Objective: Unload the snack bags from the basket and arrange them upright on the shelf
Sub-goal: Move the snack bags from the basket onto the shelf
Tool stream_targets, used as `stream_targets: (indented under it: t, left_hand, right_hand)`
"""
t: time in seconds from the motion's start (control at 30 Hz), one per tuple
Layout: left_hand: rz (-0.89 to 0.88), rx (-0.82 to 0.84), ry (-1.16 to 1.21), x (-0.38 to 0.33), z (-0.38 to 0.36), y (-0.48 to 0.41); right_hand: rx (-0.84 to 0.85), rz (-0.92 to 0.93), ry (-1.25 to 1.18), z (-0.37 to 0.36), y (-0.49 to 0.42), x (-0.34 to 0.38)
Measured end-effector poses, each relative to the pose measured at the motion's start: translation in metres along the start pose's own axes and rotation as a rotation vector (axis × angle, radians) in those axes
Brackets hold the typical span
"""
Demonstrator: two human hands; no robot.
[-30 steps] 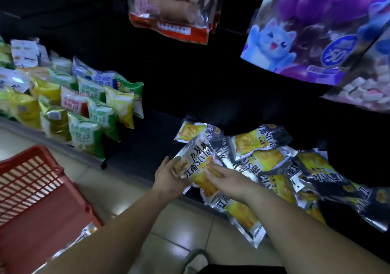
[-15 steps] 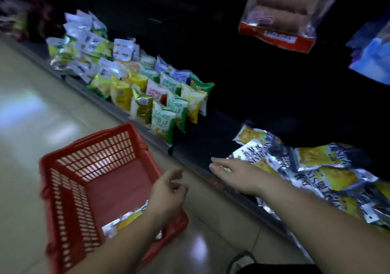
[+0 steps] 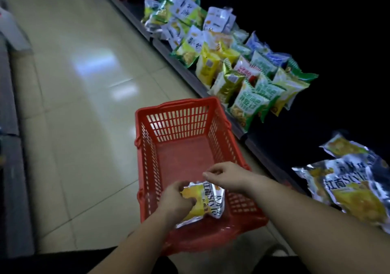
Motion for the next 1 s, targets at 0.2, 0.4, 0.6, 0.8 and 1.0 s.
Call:
stream_targets:
  t: [0.2, 0.4, 0.6, 0.8, 1.0]
  left_hand:
    - [-0.032, 0.041, -0.347, 0.028, -0.026, -0.037]
    - [0.03, 0.135, -0.655, 0.056, -0.05, -0.096]
    - [0.052, 0.183, -0.798, 0.073, -0.053, -0.115]
    - [0.005, 0.198, -0.808, 0.061, -0.042, -0.109]
    - [-0.206, -0.017, -0.402, -0.012, -0.009, -0.077]
  right_hand:
    - [0.061, -0.095, 0.047, -0.053, -0.095, -0.03]
    - [0.106, -0.12, 0.189, -0.077, -0.135, -0.064]
    - [0.009, -0.176, -0.154, -0.073, -0.146, -0.062]
    - [-0.189, -0.061, -0.213, -0.05, -0.123, -0.043]
    - [-0.469, 0.124, -0.131, 0.011, -0.076, -0.011]
Point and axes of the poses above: each hand's wrist, its own y-axis away from the middle knuckle, its own z-axis out of the back of the hand, x = y × z, the point moved 5 cm from there along -y, towards the middle knuckle, and after that the axes turned 15 degrees about y, right-handed, at the moved point
